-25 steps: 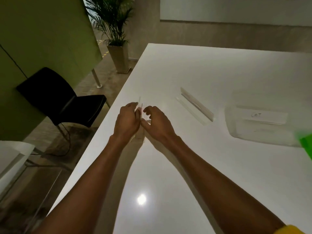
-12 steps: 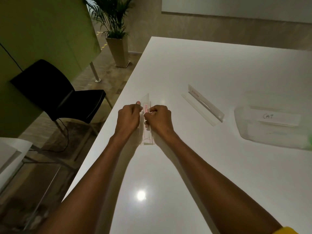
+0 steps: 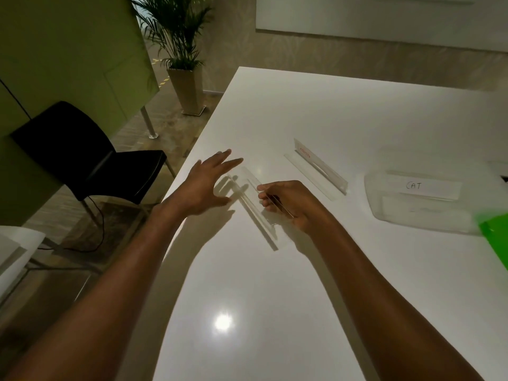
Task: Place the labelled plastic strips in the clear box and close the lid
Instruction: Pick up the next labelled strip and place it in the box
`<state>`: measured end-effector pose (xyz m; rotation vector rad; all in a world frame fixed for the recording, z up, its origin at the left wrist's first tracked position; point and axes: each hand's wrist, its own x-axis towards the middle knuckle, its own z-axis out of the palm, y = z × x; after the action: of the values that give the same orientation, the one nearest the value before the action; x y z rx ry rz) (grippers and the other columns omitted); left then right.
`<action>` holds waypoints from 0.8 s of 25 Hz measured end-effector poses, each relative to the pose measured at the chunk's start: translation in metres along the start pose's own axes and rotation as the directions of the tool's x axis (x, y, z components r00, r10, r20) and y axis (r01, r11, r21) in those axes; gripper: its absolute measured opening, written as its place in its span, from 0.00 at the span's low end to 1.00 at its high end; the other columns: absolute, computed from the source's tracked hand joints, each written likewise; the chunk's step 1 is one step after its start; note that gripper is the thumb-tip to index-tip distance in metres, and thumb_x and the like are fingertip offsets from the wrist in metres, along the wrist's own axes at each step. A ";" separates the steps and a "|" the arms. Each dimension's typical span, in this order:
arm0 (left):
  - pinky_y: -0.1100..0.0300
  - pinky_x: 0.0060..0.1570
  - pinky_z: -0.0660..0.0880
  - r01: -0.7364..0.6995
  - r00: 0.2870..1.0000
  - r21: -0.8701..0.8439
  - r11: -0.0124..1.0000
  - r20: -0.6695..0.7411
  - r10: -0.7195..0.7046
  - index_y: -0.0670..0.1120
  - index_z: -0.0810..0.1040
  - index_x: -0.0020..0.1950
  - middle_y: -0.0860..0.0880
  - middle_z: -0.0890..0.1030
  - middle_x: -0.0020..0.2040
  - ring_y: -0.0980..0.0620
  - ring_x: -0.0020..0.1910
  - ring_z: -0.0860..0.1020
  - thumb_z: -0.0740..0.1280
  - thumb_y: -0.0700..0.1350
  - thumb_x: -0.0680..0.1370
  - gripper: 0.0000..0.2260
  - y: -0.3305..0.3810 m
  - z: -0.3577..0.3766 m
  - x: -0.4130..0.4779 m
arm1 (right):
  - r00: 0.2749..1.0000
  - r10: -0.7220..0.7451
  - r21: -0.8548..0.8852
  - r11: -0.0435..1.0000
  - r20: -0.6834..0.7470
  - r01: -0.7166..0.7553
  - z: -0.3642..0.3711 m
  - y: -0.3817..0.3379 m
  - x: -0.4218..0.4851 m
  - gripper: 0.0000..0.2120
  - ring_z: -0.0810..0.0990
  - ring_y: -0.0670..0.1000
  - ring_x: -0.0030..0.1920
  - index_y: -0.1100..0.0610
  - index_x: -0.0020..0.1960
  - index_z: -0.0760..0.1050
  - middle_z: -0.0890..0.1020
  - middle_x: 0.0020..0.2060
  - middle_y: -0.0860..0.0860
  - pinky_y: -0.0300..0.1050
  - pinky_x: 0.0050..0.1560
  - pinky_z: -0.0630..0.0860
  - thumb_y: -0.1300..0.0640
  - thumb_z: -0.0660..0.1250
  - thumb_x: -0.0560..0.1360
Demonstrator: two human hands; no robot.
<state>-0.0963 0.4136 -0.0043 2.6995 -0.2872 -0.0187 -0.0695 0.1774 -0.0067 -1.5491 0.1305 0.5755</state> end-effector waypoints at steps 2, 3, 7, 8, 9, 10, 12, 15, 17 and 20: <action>0.43 0.82 0.48 -0.077 0.994 0.021 0.997 0.074 0.075 0.60 0.62 0.82 0.54 0.55 0.85 0.53 0.84 0.51 0.79 0.47 0.73 0.41 0.003 -0.005 0.000 | 0.994 0.061 -0.003 0.998 0.095 -0.061 -0.014 0.001 -0.005 0.09 0.82 0.46 0.33 0.64 0.53 0.85 0.85 0.39 0.54 0.37 0.36 0.81 0.60 0.74 0.76; 0.47 0.81 0.51 -0.104 0.989 -0.016 0.994 0.101 0.105 0.60 0.65 0.80 0.56 0.58 0.84 0.55 0.84 0.54 0.79 0.47 0.73 0.39 0.005 -0.008 0.001 | 0.986 0.094 -0.004 0.996 0.136 -0.095 -0.020 0.002 -0.006 0.09 0.82 0.46 0.33 0.64 0.53 0.86 0.85 0.39 0.54 0.36 0.35 0.80 0.60 0.74 0.76; 0.65 0.65 0.73 -0.095 0.974 -0.237 0.967 0.178 0.140 0.60 0.79 0.70 0.62 0.77 0.72 0.60 0.69 0.75 0.81 0.51 0.72 0.28 0.018 -0.017 0.000 | 0.917 0.210 0.050 0.969 0.338 -0.241 -0.039 0.010 -0.018 0.13 0.87 0.50 0.41 0.64 0.60 0.84 0.87 0.47 0.58 0.40 0.39 0.84 0.60 0.69 0.79; 0.64 0.60 0.78 -0.076 0.970 -0.303 0.950 0.197 0.141 0.59 0.82 0.67 0.61 0.81 0.67 0.60 0.65 0.79 0.81 0.50 0.72 0.24 0.021 -0.018 0.000 | 0.888 0.226 0.065 0.960 0.401 -0.274 -0.043 0.012 -0.021 0.15 0.87 0.51 0.42 0.64 0.61 0.83 0.87 0.48 0.59 0.43 0.39 0.84 0.59 0.70 0.77; 0.63 0.55 0.81 -0.053 0.966 -0.371 0.927 0.216 0.141 0.58 0.84 0.64 0.61 0.84 0.63 0.58 0.61 0.82 0.81 0.50 0.71 0.21 0.023 -0.018 -0.001 | 0.860 0.235 0.067 0.953 0.453 -0.296 -0.047 0.014 -0.024 0.17 0.88 0.52 0.42 0.64 0.61 0.83 0.87 0.49 0.59 0.44 0.38 0.84 0.58 0.71 0.74; 0.64 0.51 0.82 -0.029 0.960 -0.428 0.903 0.241 0.145 0.58 0.85 0.62 0.60 0.86 0.59 0.57 0.59 0.83 0.81 0.50 0.71 0.20 0.026 -0.017 -0.002 | 0.838 0.241 0.065 0.948 0.489 -0.310 -0.052 0.017 -0.028 0.18 0.88 0.51 0.42 0.63 0.60 0.83 0.87 0.49 0.58 0.44 0.38 0.85 0.57 0.72 0.73; 0.66 0.49 0.82 0.008 0.938 -0.491 0.871 0.307 0.164 0.59 0.84 0.64 0.60 0.86 0.58 0.58 0.58 0.84 0.82 0.51 0.71 0.22 0.033 -0.014 -0.006 | 0.812 0.244 0.071 0.942 0.529 -0.329 -0.060 0.023 -0.032 0.15 0.88 0.51 0.43 0.61 0.61 0.83 0.87 0.50 0.58 0.44 0.39 0.84 0.57 0.69 0.77; 0.64 0.52 0.82 0.026 0.903 -0.546 0.838 0.372 0.214 0.58 0.84 0.64 0.57 0.87 0.59 0.57 0.59 0.84 0.82 0.49 0.70 0.22 0.042 -0.004 -0.009 | 0.798 0.254 0.061 0.938 0.547 -0.341 -0.071 0.031 -0.038 0.15 0.86 0.51 0.44 0.59 0.65 0.79 0.84 0.54 0.57 0.42 0.40 0.83 0.54 0.61 0.84; 0.62 0.52 0.83 0.022 0.903 -0.576 0.817 0.362 0.231 0.56 0.86 0.62 0.55 0.88 0.57 0.53 0.58 0.86 0.82 0.51 0.70 0.20 0.047 0.000 -0.010 | 0.818 0.248 0.061 0.944 0.519 -0.324 -0.077 0.033 -0.044 0.14 0.85 0.52 0.44 0.57 0.65 0.78 0.82 0.55 0.58 0.43 0.39 0.83 0.53 0.61 0.84; 0.61 0.53 0.83 0.020 0.913 -0.613 0.790 0.332 0.235 0.54 0.87 0.61 0.52 0.88 0.57 0.50 0.57 0.86 0.82 0.56 0.69 0.21 0.053 0.005 -0.012 | 0.929 0.170 0.106 0.971 0.329 -0.215 -0.094 0.032 -0.057 0.10 0.82 0.55 0.44 0.55 0.51 0.82 0.81 0.56 0.59 0.46 0.40 0.80 0.48 0.68 0.80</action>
<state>-0.1188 0.3672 0.0124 2.0044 -0.4676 -0.5380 -0.1064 0.0689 -0.0150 -1.2960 0.0751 0.9459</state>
